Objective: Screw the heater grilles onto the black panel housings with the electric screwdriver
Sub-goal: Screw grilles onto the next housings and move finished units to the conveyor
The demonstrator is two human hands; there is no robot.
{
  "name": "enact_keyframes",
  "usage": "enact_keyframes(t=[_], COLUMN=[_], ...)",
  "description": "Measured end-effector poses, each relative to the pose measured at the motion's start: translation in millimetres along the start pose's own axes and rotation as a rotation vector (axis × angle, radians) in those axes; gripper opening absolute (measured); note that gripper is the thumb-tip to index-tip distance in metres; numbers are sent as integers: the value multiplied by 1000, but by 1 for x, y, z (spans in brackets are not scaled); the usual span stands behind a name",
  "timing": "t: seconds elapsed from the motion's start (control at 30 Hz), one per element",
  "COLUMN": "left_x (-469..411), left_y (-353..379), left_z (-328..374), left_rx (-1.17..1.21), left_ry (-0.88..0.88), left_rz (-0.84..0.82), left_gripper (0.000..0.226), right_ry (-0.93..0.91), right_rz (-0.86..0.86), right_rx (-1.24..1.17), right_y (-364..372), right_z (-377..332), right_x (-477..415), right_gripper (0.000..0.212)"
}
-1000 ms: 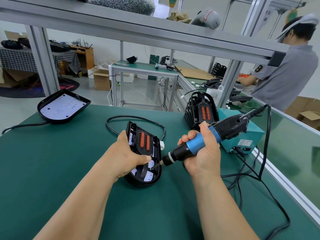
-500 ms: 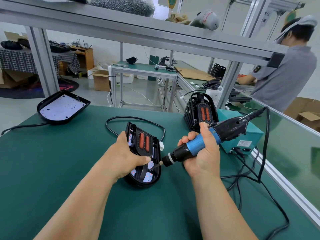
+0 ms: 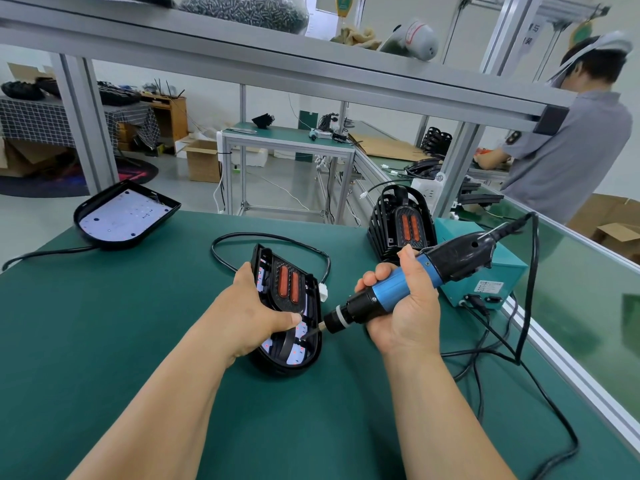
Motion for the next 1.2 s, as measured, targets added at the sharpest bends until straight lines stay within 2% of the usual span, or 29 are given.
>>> enact_keyframes(t=[0.77,1.07,1.2], left_x=[0,0,0], left_y=[0,0,0], left_z=[1,1,1], left_rx=[-4,8,-13], left_ry=[-4,-4,-6], left_rz=[1,-7,-8], left_gripper=[59,60,60], right_ry=[-9,-9,-15], right_rz=[-1,-7,-7], right_rx=[-2,-15,-12], right_y=[1,0,1], right_z=[0,1,1], right_x=[1,2,1], right_gripper=[28,11,9])
Point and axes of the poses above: each hand's wrist, its own x-axis away from the middle knuckle, its own y-axis out of the palm, z = x × y, the point moved 1 cm from there along -x, towards the middle knuckle, and after that the axes turned 14 degrees about -y, right-handed, at the moved point
